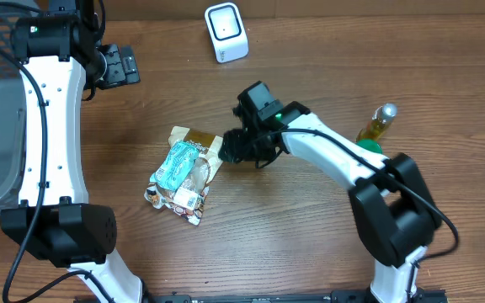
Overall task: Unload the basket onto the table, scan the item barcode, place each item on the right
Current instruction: 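Open the right gripper and move it over the snack bag pile, then lower the right gripper and grasp the mint-green wrapped item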
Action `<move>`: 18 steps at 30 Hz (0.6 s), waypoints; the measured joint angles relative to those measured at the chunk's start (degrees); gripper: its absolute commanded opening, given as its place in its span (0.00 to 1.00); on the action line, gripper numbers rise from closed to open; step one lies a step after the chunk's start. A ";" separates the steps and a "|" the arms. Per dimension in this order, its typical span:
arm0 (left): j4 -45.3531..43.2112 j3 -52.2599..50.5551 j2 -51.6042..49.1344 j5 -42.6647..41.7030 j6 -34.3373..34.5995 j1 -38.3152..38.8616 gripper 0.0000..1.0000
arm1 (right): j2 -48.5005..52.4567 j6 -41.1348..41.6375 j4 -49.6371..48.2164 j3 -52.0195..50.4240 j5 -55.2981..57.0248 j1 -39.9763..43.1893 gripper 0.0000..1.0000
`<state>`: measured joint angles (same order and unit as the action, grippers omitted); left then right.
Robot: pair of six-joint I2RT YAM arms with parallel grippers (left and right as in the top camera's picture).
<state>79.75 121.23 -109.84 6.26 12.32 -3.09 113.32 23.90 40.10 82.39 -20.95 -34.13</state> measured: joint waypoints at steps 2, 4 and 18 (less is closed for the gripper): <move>-0.02 0.00 0.00 0.00 0.00 0.00 0.99 | -2.12 -0.15 -1.62 0.85 0.13 0.02 0.76; 0.00 0.00 0.00 0.00 0.00 0.00 1.00 | -2.93 -0.09 -2.49 1.36 0.35 0.02 0.79; 0.00 0.00 0.00 0.02 0.00 0.00 1.00 | 0.22 -1.44 -8.70 1.60 1.73 -2.36 0.91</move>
<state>79.75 121.23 -109.84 6.28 12.32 -3.09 113.54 22.46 31.40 83.99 -19.22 -36.49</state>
